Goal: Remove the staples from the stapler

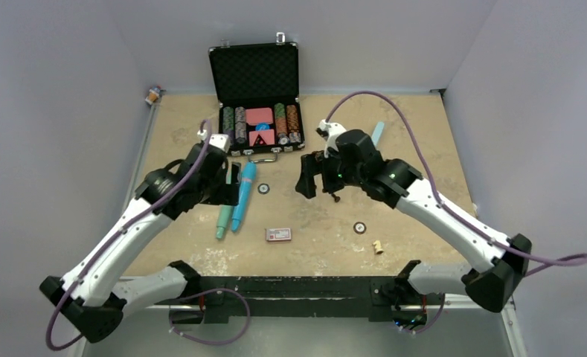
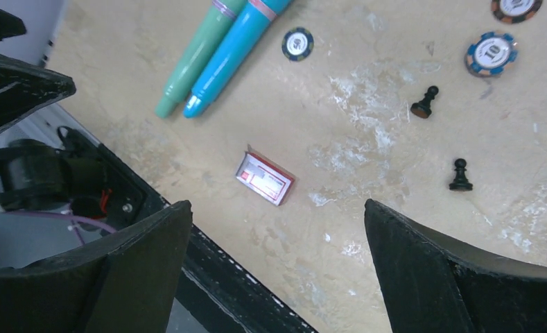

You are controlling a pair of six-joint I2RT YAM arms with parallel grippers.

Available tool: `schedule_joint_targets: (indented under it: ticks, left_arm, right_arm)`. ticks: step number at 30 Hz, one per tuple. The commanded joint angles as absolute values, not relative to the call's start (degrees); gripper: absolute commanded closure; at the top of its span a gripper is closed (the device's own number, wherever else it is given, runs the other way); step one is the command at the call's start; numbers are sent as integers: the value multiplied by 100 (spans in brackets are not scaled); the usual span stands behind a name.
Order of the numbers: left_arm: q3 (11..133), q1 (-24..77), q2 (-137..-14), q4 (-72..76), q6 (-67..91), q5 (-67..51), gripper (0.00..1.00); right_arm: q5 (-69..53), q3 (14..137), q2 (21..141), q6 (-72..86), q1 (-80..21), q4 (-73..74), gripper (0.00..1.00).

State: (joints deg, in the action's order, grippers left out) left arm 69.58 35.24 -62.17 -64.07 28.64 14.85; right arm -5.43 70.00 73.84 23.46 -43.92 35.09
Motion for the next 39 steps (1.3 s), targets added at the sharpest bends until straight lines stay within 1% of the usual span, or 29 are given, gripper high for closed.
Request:
schedule_joint_targets:
  ticks: [1,5,9,10,12,15,16,18,20,22,25,29,32,35,39]
  left_arm:
    - [6712,3482,-5312,-5798,2262,2175,18]
    - [6270,3489,-4585,-5142,1703,2655,17]
    - [5867,3488,-4124,-4452,1248,2895,17]
    - [5772,3482,-4081,-4289,1160,3000,14]
    - [5573,3489,-4107,-4033,995,3126,6]
    - [5282,3485,-4461,-3718,610,3266,5]
    - [5281,3480,-4636,-3722,685,3469,4]
    - [5139,3416,-4916,-3490,682,3721,0]
    - [4890,3131,-5025,-3068,667,3298,0]
    - [4673,2796,-5079,-2640,729,2875,0]
    - [4388,2327,-5273,-2072,706,2644,0]
    - [3855,1721,-5579,-999,543,2181,0]
    - [3623,1377,-5858,-349,571,2099,0]
    - [3352,1137,-6069,467,434,1849,0]
    - [2888,1088,-6433,1744,-113,1626,0]
  right_arm:
    - [-197,7089,6491,2542,-4379,3111,1]
    - [-10,6554,5620,2667,-4384,2417,2]
    - [627,5917,4687,2922,-4381,1690,1]
    - [757,5726,4371,2998,-4383,1521,1]
    - [1224,5267,3928,3297,-4384,1204,1]
    - [2258,4460,3312,4284,-4377,1008,1]
    - [2526,4260,3120,4239,-4376,923,1]
    - [2593,3876,2734,3601,-4380,352,1]
    - [2570,3688,2487,3418,-4378,67,1]
    - [2664,3794,2474,3835,-4379,281,1]
    - [2022,4267,2829,3418,-4377,447,1]
    - [1399,5222,3684,3511,-4383,1316,1]
    - [1324,5703,4073,3696,-4378,2086,1]
    - [1345,5687,4086,3710,-4383,2271,1]
    - [1130,5436,3745,3816,-4379,2203,1]
